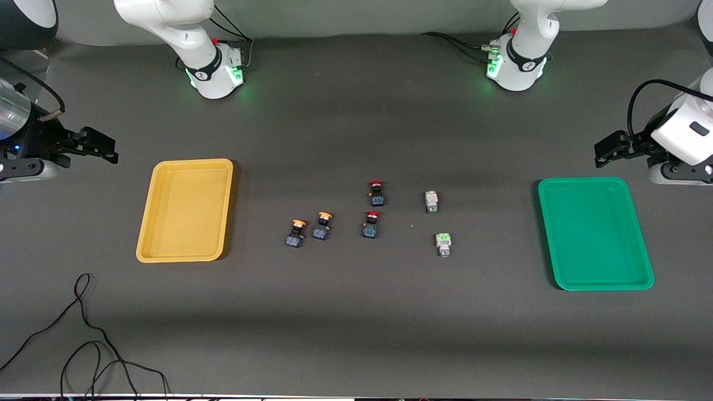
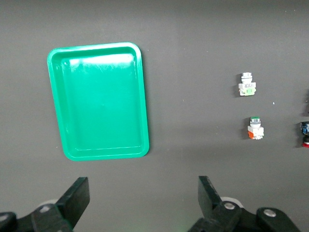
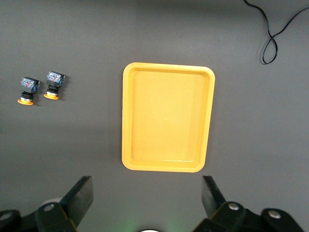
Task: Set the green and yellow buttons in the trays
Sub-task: 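Move the right gripper to orange buttons while the left gripper reaches green buttons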
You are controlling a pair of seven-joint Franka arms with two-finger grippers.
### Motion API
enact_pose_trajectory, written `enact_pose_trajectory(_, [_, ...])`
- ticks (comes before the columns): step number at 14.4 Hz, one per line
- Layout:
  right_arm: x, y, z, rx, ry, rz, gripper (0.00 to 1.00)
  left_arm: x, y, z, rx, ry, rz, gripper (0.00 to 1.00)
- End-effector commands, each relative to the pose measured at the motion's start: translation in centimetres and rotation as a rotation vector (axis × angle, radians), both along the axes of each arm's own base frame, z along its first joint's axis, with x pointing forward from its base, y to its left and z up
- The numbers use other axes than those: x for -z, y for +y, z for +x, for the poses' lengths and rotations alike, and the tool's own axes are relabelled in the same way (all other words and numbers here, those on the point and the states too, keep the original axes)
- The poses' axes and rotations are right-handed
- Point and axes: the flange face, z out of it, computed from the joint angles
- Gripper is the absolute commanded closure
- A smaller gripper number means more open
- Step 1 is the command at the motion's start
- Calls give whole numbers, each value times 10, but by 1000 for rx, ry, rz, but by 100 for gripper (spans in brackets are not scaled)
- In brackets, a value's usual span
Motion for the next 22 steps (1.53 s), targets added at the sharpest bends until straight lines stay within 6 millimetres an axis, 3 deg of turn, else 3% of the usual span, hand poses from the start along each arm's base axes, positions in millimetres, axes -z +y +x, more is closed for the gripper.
enact_pose_trajectory(1, [0, 0, -3, -16, -4, -12, 0, -3, -1, -3, -4, 0, -5, 0])
enact_pose_trajectory(11, [0, 2, -2, -18, -1, -12, 0, 4, -3, -3, -3, 14, -6, 0])
enact_pose_trajectory(14, [0, 2, -3, -16, -1, -11, 0, 18, -26, -13, -4, 41, -49, 0])
enact_pose_trajectory(15, [1, 2, -3, -16, 1, -10, 0, 24, -40, -17, -4, 53, -54, 0])
enact_pose_trajectory(17, [-2, 16, -4, -12, -6, -10, 0, 34, -89, -26, -46, 48, -46, 0])
enact_pose_trajectory(19, [-1, 43, -5, 50, -3, 27, 0, 45, -156, -41, -100, 27, -36, 0])
enact_pose_trajectory(22, [10, 91, -1, 150, 0, 64, 0, 58, -239, -67, -147, -6, -36, 0])
